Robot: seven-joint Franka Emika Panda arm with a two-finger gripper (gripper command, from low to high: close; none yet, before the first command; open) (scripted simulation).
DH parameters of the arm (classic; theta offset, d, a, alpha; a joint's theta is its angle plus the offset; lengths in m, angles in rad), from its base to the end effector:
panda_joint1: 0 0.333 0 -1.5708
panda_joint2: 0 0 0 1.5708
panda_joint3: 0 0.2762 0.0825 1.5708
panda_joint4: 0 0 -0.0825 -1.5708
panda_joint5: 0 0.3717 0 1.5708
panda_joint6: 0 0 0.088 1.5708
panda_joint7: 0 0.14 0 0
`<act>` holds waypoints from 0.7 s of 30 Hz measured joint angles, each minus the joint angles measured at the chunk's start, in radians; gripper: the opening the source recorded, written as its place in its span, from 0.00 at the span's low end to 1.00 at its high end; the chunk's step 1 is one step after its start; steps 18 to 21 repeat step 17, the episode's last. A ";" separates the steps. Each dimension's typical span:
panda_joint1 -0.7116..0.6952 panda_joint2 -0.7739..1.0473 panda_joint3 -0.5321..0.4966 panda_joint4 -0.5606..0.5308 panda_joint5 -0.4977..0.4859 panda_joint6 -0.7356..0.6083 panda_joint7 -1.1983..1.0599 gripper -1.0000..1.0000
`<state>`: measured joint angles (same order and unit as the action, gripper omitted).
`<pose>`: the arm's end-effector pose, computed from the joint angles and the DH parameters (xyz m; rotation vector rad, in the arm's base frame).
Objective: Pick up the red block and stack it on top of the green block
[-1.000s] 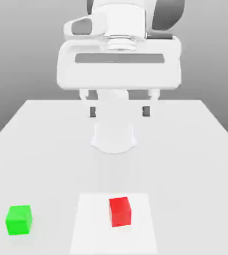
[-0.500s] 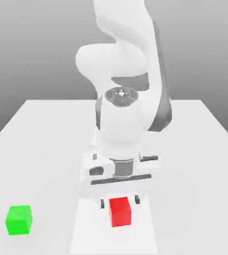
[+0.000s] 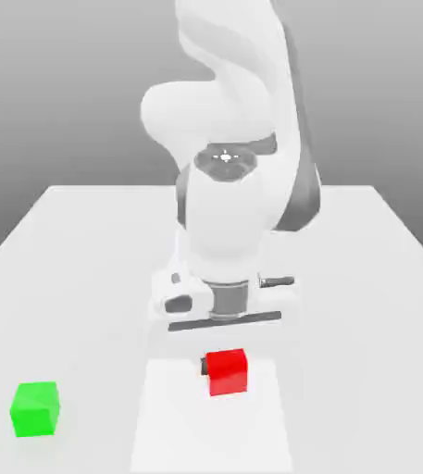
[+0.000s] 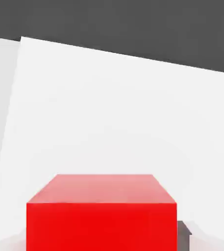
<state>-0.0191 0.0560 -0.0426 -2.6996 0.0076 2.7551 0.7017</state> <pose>0.4013 -0.0254 0.1508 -2.9111 1.1803 0.0009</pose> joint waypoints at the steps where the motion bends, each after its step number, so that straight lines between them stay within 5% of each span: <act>1: -0.033 0.002 -0.020 0.021 0.004 -0.019 0.034 0.00; 8: -0.245 0.048 -0.167 0.187 0.039 -0.141 0.294 0.00; 13: -0.288 0.193 -0.162 0.226 0.117 -0.039 0.291 0.00; 14: -0.296 0.219 -0.153 0.228 0.129 -0.016 0.283 1.00; 21: -0.296 0.219 -0.153 0.228 0.129 -0.016 0.283 1.00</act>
